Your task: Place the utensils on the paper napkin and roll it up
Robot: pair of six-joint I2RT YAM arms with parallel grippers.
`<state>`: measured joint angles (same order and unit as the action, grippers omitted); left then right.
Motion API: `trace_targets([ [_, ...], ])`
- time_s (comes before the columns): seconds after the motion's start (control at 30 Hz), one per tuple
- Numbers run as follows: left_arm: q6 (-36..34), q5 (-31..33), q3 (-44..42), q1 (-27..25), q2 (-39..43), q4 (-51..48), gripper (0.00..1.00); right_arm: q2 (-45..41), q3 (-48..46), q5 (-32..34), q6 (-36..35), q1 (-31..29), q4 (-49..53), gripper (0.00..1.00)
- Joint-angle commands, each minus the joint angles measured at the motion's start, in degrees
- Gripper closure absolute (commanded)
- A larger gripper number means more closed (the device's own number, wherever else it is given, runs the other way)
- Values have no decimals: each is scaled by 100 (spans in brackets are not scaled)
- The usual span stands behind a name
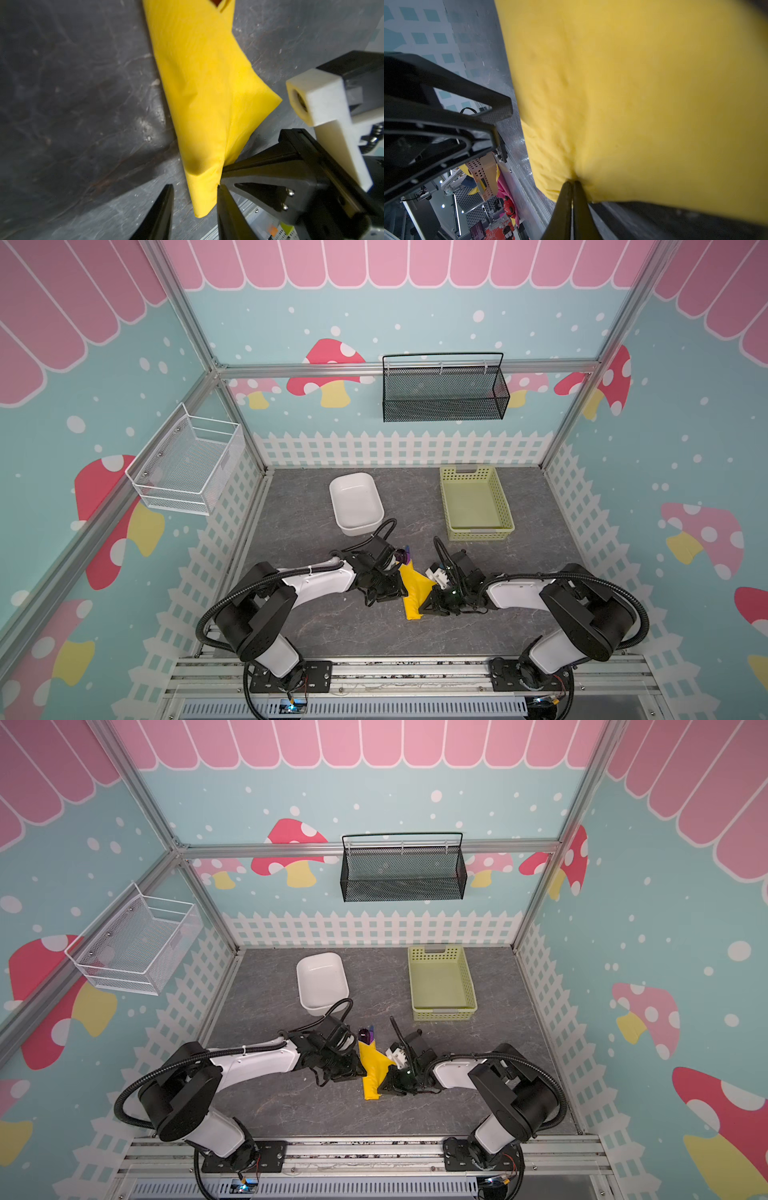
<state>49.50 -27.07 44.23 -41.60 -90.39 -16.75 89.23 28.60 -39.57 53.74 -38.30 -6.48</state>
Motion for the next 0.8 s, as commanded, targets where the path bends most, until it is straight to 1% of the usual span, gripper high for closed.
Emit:
trace_targets([
  [0.0,731,-412,-341,-4,153,1132,61,107,-169,95,143,-37,-52,91],
  [0.13,985,-617,-638,-13,156,1461,59,99,-223,65,189,-39,-145,91],
  [0.27,1274,-681,-979,-99,184,1705,59,51,-277,55,232,-41,-201,91],
  [0.37,1609,-753,-1294,-187,165,2203,59,-2,-334,47,289,-37,-267,91],
  [0.53,2046,-823,-1502,-406,-45,2731,59,-48,-391,21,339,-37,-336,91],
  [0.63,2184,-844,-1564,-504,-119,2818,60,-53,-413,19,339,-41,-353,91],
  [0.77,2292,-711,-1671,-524,-2,2757,61,-63,-436,18,339,-37,-363,91],
])
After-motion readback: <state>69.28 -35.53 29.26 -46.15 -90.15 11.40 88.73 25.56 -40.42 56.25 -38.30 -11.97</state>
